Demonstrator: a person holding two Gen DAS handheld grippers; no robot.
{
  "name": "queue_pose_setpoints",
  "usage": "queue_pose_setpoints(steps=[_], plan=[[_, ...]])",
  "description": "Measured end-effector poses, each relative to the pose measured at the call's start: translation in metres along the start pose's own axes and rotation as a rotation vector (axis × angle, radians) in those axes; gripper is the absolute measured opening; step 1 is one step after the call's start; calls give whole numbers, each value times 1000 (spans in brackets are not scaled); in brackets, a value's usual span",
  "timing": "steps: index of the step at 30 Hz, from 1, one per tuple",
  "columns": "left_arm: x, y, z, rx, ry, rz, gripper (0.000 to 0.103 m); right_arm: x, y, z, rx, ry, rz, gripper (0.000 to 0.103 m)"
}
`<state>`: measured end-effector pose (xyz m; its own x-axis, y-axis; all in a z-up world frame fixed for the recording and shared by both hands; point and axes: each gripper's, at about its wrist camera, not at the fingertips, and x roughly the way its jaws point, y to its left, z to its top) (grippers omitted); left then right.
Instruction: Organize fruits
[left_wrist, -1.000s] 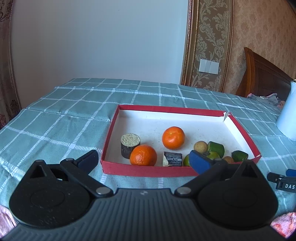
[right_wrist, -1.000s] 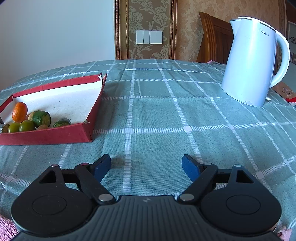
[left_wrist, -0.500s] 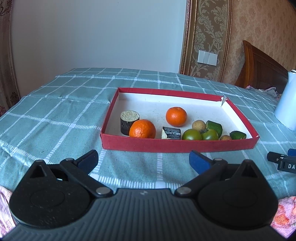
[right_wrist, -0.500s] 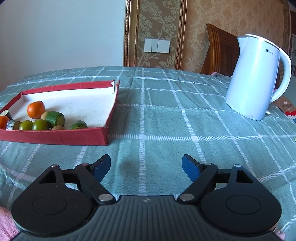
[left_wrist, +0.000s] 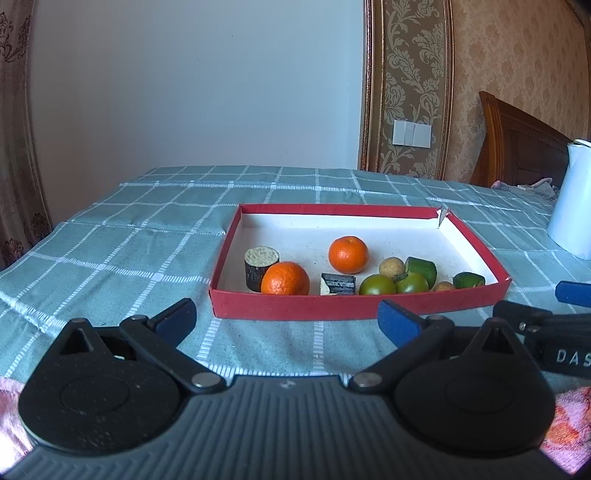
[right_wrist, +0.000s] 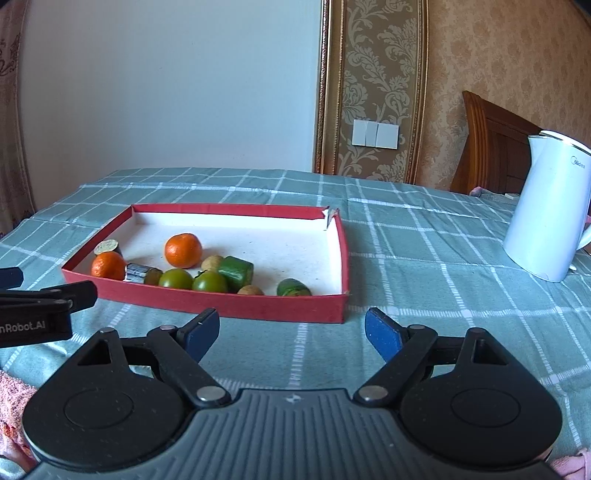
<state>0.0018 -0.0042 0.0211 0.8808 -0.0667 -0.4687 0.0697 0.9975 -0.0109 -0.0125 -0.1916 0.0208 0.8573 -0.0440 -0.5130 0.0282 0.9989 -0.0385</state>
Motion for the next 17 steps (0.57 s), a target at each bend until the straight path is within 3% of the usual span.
queue_pose_setpoints(steps=[10,17], plan=[[2,3,-4,-2,12,69,103,-2,32,-6,-26,-8,34,86],[5,6,-7,-25,28,54,103,-4,30,-10,-1,-14,37,86]])
